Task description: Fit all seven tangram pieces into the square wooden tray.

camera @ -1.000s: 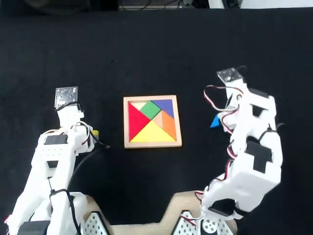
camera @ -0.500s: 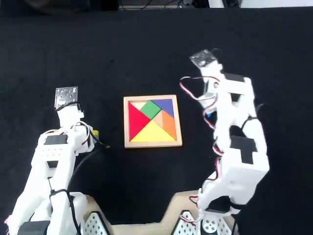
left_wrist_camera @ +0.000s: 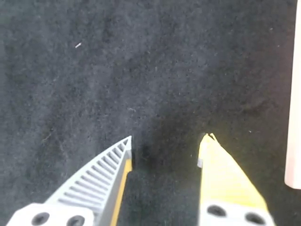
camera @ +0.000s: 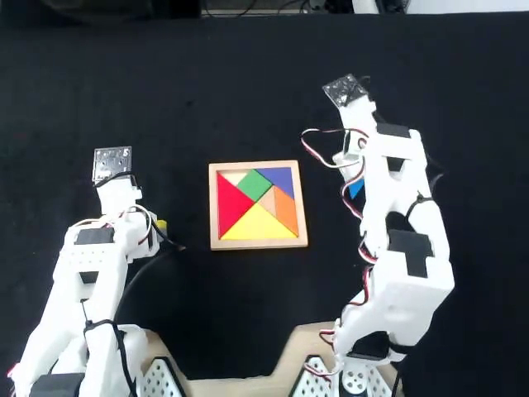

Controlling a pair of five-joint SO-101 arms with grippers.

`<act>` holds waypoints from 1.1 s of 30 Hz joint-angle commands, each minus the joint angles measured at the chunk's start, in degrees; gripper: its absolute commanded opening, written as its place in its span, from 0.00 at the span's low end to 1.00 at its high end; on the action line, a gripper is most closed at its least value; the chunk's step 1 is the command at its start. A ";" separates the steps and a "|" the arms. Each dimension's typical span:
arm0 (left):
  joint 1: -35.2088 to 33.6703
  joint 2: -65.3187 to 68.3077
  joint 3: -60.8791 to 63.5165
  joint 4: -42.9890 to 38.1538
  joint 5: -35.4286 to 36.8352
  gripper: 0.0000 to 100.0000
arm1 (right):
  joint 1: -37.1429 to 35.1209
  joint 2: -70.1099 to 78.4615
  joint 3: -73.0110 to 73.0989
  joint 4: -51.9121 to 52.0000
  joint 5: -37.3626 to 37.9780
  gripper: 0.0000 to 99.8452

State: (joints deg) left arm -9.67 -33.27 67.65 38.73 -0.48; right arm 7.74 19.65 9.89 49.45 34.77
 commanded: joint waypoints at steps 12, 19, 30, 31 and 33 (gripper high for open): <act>0.31 -0.09 -0.31 -0.62 0.18 0.23 | 0.44 8.57 -14.99 13.89 0.88 0.01; 0.31 -0.09 -0.31 -0.62 0.09 0.23 | -1.93 8.84 -15.78 24.35 7.12 0.01; 0.31 0.00 -0.31 -0.62 0.09 0.23 | 0.97 8.40 -15.16 34.20 10.99 0.01; 0.31 0.00 -0.31 -0.62 0.09 0.23 | 1.67 7.78 -15.16 34.46 10.99 0.01; 0.31 0.00 -0.31 -0.62 0.09 0.23 | 3.16 4.88 -14.46 34.81 10.99 0.01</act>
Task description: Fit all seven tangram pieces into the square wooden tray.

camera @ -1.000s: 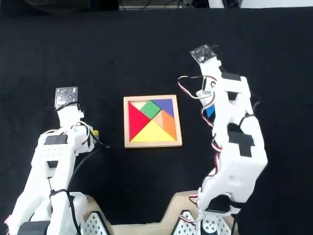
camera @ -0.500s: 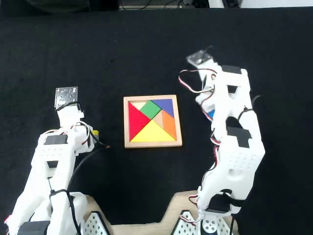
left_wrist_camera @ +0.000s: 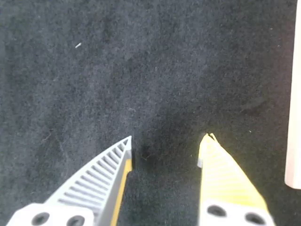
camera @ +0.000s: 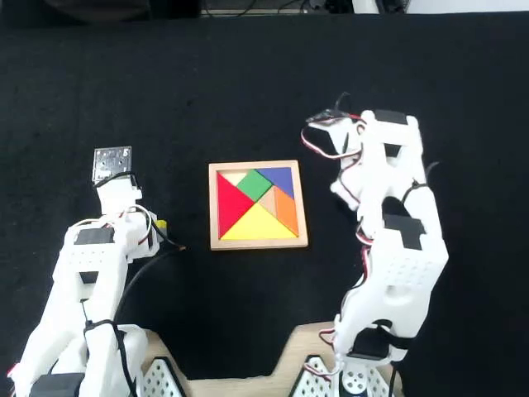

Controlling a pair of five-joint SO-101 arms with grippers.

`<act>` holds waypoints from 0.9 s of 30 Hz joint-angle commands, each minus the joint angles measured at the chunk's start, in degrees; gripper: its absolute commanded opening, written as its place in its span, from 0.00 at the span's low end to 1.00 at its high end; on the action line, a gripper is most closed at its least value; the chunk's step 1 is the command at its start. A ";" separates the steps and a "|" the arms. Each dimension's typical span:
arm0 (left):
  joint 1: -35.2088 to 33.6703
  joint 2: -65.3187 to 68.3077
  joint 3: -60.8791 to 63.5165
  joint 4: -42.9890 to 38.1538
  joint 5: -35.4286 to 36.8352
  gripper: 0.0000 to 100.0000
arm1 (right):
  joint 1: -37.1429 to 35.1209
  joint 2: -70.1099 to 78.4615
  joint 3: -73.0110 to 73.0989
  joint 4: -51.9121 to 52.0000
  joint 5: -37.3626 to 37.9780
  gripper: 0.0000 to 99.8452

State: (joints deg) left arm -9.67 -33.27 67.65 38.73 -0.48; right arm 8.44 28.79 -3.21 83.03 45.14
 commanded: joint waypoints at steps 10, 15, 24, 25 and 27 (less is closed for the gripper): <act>0.48 0.00 -0.31 -0.62 0.09 0.23 | 9.67 -35.21 23.52 -15.47 -0.70 0.01; 0.66 0.00 -0.31 -0.62 0.09 0.23 | 8.09 -44.97 42.07 -33.49 -12.48 0.03; 0.57 0.00 -0.31 -0.53 0.09 0.23 | -4.40 -46.29 38.29 -21.36 -34.37 0.24; 0.57 0.00 -0.13 -0.53 0.09 0.23 | -4.75 -46.20 38.20 -21.45 -34.37 0.24; 0.75 -0.53 0.57 -0.70 0.00 0.23 | -4.75 -46.20 38.29 -22.15 -34.29 0.24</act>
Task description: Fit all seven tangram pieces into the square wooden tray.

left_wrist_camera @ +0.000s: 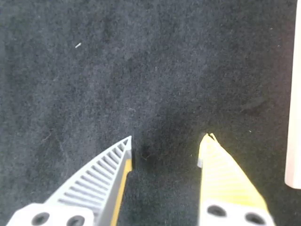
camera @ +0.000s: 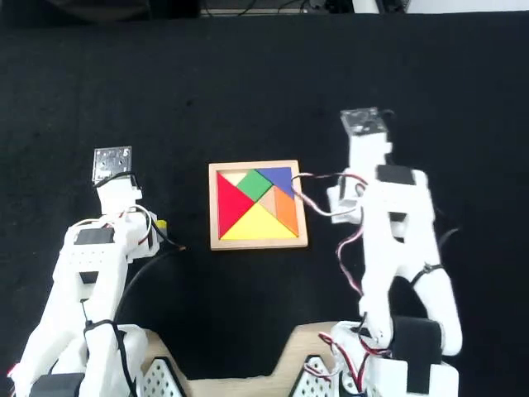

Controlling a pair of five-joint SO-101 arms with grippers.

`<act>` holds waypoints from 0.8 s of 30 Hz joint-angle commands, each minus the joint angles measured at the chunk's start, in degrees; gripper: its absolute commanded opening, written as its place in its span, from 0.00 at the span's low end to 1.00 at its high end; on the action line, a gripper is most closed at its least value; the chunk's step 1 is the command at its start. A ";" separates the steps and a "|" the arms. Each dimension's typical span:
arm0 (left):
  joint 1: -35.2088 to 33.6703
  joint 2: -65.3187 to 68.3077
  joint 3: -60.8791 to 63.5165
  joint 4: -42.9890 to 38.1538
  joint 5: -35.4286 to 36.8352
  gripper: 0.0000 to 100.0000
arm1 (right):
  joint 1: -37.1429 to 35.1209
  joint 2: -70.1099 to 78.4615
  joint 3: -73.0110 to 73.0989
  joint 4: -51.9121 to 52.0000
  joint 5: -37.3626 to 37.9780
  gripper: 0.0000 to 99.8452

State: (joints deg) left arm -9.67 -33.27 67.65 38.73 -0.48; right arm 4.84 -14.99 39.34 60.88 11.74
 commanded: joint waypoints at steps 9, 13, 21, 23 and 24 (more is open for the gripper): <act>0.66 -0.53 0.48 -0.62 0.00 0.23 | 3.60 16.57 -16.48 0.18 2.64 0.24; 0.57 -0.53 0.48 -0.62 0.00 0.23 | 4.75 26.33 -23.25 0.18 3.08 0.24; 0.48 -0.53 0.48 -0.62 0.00 0.23 | 4.22 32.04 -27.74 0.18 3.16 0.24; 0.48 -0.53 0.48 -0.62 0.00 0.23 | 4.22 31.87 -27.82 0.00 4.48 0.24; 0.48 -0.53 0.48 -0.62 0.00 0.23 | 4.22 32.13 -27.82 0.00 5.36 0.24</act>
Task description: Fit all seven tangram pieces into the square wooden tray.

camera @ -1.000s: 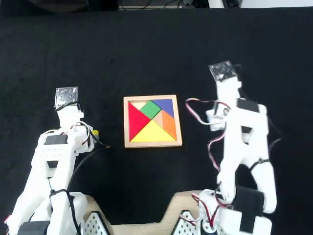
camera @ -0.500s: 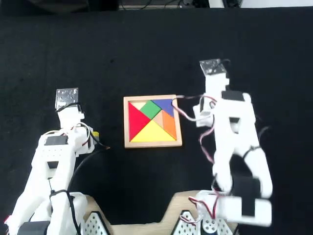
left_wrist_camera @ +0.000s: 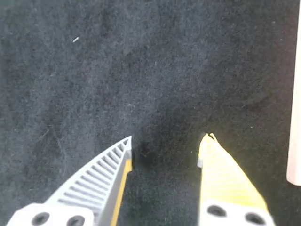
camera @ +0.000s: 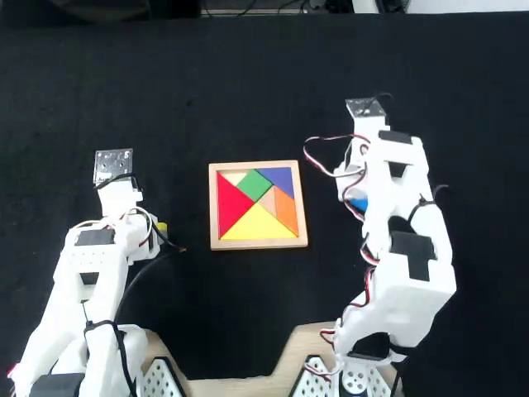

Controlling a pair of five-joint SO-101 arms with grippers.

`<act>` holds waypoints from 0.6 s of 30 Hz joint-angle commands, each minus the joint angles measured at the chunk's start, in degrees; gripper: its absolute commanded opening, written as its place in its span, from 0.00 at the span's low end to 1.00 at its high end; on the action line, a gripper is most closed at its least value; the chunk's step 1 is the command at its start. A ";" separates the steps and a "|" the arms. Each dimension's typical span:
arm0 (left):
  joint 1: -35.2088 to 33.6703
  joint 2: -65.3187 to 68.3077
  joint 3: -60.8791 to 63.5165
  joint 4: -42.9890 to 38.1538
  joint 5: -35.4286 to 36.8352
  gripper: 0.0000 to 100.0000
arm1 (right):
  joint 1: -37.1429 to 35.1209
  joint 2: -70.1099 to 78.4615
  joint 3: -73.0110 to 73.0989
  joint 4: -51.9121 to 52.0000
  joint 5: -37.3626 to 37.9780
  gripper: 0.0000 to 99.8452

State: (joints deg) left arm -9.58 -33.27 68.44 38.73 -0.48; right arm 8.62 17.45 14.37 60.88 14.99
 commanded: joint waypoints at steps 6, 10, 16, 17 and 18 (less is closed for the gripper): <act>0.48 -0.53 -0.31 -0.62 0.00 0.23 | 0.53 1.10 -2.77 2.11 5.98 0.24; 0.48 -0.53 -0.31 -0.62 0.00 0.23 | -0.62 0.48 -2.77 2.99 6.33 0.24; 0.31 -0.53 -0.31 -0.62 0.00 0.23 | -1.41 0.66 -2.51 2.55 9.41 0.24; 0.31 -0.53 -0.31 -0.62 0.00 0.23 | -1.41 0.66 -2.51 2.55 9.58 0.24; 0.31 -0.53 -0.31 -0.62 0.00 0.23 | -1.41 0.66 -2.51 2.55 9.67 0.24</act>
State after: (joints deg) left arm -9.58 -33.27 68.44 38.73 -0.48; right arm 8.35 18.86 13.76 63.16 23.69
